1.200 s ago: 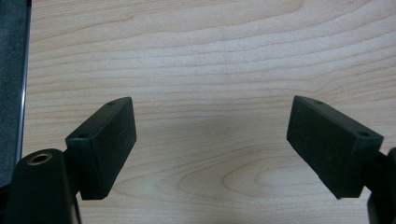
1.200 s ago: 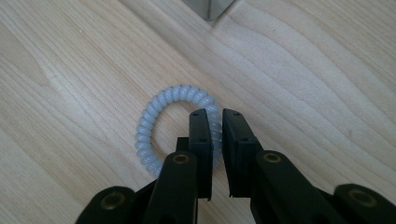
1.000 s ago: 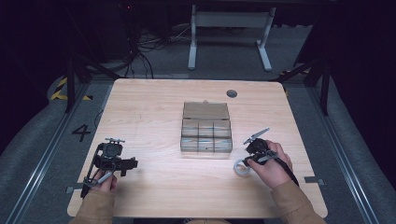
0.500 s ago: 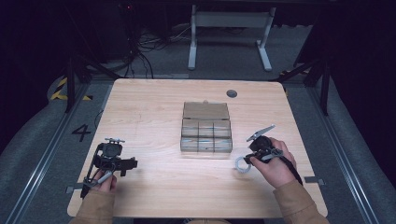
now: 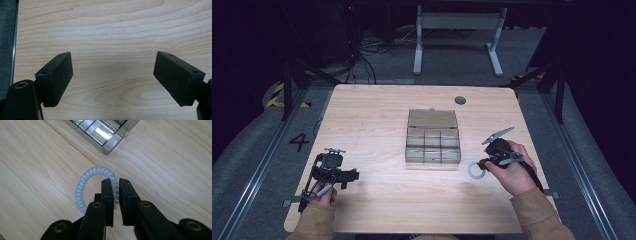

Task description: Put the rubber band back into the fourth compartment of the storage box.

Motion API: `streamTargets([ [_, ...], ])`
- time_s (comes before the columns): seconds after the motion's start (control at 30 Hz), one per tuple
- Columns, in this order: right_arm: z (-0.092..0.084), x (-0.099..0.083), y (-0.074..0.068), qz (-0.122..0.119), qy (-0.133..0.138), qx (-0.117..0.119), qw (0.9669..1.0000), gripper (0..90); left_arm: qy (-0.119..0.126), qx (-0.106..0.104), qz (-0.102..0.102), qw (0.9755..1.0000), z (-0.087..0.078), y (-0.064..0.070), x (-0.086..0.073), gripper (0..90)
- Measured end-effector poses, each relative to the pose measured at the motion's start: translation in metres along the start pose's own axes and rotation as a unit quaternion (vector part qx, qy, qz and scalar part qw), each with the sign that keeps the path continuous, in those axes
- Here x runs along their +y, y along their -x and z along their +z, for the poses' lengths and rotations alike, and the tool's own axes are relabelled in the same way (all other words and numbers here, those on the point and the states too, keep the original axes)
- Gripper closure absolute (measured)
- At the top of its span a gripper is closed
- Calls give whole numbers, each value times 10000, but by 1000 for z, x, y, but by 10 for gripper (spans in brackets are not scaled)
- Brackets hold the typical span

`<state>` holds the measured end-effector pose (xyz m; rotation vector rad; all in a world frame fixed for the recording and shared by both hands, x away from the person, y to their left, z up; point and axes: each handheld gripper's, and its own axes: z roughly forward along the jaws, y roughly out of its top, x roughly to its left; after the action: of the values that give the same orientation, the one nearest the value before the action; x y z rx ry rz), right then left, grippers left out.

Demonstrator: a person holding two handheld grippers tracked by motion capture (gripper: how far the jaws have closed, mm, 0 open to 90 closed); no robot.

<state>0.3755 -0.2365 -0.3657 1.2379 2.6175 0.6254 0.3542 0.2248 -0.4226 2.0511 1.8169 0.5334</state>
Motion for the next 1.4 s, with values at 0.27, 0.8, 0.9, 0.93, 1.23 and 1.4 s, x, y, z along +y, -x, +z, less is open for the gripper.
streamTargets([
  [0.27,-5,8,3,8,-9,16,10000,836,6,10,-21,10000,0,-1,0,164],
  [0.8,-4,37,1,-196,-25,21,9998,836,15,14,-35,10000,-1,-1,-1,164],
  [0.9,-2,47,-4,-283,-2,29,9996,836,10,9,-31,10000,-1,-1,-1,164],
  [0.93,-2,49,-5,-323,-8,35,9995,835,13,9,-33,10000,-1,-1,-1,164],
  [1.23,3,68,-16,-442,60,108,9989,835,8,-2,-35,10000,-1,-2,0,164],
  [1.4,6,80,-24,-570,101,138,9982,835,14,-7,-34,10000,-1,-2,-1,164],
])
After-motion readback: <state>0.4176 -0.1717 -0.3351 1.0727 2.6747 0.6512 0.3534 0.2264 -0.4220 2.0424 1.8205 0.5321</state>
